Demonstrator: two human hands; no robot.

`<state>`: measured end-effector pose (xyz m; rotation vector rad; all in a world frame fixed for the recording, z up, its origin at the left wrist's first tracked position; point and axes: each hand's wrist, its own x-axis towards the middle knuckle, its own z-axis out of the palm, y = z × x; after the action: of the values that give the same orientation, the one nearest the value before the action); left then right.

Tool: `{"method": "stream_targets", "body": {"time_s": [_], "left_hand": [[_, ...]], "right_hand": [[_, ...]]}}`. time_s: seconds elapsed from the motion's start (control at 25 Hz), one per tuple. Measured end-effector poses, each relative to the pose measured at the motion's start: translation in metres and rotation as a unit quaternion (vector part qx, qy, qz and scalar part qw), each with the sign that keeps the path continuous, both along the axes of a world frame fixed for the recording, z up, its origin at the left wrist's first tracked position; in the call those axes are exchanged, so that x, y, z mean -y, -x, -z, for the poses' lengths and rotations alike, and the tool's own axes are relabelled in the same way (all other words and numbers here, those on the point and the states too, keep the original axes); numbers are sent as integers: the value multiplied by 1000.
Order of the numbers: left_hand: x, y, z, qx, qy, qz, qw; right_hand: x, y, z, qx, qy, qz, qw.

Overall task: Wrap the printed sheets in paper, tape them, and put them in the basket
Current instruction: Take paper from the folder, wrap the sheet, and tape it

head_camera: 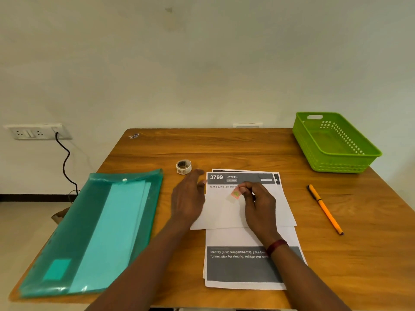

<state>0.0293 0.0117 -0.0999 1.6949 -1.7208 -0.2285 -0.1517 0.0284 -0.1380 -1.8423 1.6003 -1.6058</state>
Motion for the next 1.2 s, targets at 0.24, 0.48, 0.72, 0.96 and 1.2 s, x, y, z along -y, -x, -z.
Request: {"method": "stream_targets", "body": {"time_s": [0.24,0.48,0.72,0.96,1.2], "left_hand": [[-34,51,0,35,1,88,995],[-41,103,5,104,18,198,974],[-34,135,21,73,-24,246,966],[-37,143,36,97,-27,259,961],[-33,143,43,178,-6,246,953]], "right_hand": [[2,32,-38,9,-59,-56,997],[2,114,-34,-102,-185,10,977],[13,139,-31,-175,-248,-7,953],[22,136,-22,-200,-254,-19,946],[23,134,-19,-196,-239,-12,951]]}}
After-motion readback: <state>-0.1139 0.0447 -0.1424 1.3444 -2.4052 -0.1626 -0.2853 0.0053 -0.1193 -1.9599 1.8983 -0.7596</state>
